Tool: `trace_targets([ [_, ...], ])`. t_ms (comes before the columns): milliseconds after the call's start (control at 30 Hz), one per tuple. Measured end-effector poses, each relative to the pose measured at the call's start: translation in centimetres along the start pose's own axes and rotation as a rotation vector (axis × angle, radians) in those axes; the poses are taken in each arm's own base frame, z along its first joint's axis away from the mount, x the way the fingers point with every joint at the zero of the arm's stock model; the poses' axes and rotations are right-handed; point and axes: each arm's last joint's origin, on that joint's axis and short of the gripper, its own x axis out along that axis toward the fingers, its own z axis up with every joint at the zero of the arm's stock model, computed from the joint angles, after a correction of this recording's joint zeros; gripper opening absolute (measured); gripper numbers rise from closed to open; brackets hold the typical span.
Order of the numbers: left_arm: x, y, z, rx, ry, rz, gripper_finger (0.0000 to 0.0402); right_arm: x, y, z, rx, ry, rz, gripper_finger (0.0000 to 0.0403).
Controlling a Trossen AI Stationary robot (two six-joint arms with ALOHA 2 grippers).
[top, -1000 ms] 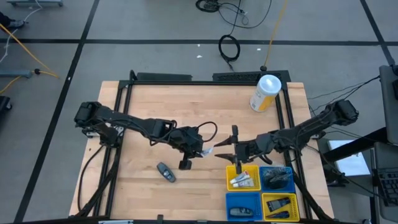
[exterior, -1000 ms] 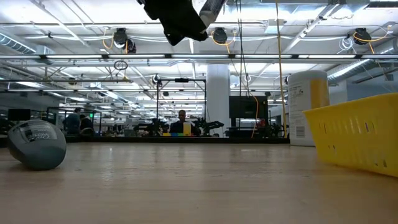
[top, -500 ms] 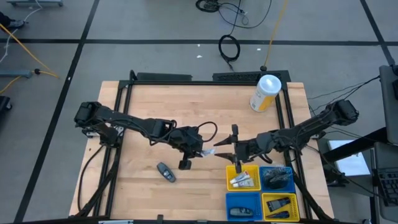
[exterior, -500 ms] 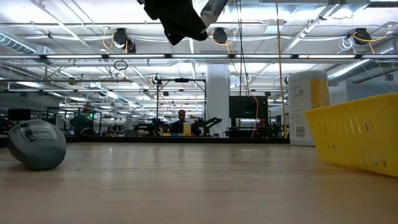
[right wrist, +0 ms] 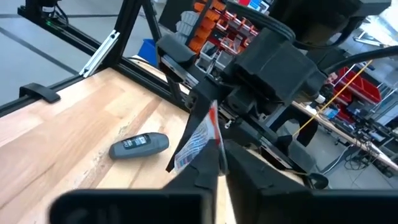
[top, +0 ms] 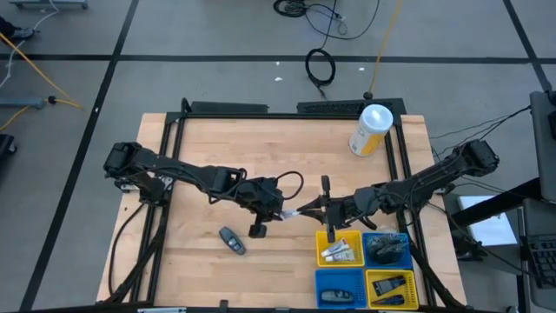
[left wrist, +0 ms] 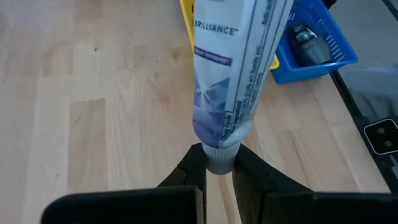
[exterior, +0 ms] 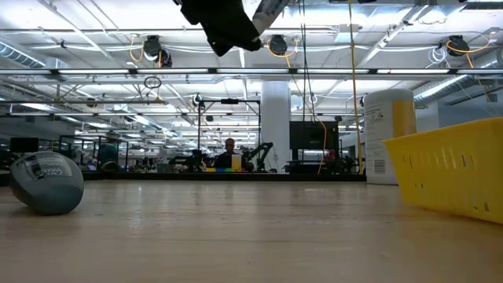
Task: Pick & Place Travel size toiletries
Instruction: Put the white toothpaste into the top yellow bin
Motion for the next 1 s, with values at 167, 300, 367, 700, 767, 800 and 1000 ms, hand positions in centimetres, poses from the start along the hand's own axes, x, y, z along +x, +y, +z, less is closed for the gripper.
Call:
trace_targets([
  [167, 0.0, 0.0, 0.0, 0.003, 0.002, 0.002, 0.0037, 0.0, 0.1, -0.1, -0.001, 0.011, 0.008, 0.0005],
  [300, 0.0, 0.1, -0.1, 0.018, 0.011, 0.042, 0.0062, 0.0, 0.2, -0.2, 0.009, 0.015, 0.035, 0.0002],
  [367, 0.0, 0.2, -0.1, 0.007, 0.006, 0.062, 0.0077, 0.0, 0.2, -0.2, 0.015, 0.017, 0.036, 0.0001],
  [700, 0.0, 0.1, -0.3, 0.005, 0.026, 0.071, 0.0148, -1.1, -0.2, 0.0, 0.043, 0.051, 0.050, 0.0001],
  [767, 0.0, 0.1, -0.4, -0.013, 0.042, 0.072, 0.0158, -1.7, -0.5, 0.2, 0.075, 0.063, 0.053, 0.0001],
  [800, 0.0, 0.1, -0.5, -0.022, 0.051, 0.072, 0.0162, -2.0, -0.6, 0.3, 0.087, 0.074, 0.057, 0.0000],
  [1000, -0.1, -0.2, -1.5, -0.072, 0.155, 0.075, 0.0174, -3.7, -0.1, 0.4, 0.167, 0.144, 0.115, 0.0000],
])
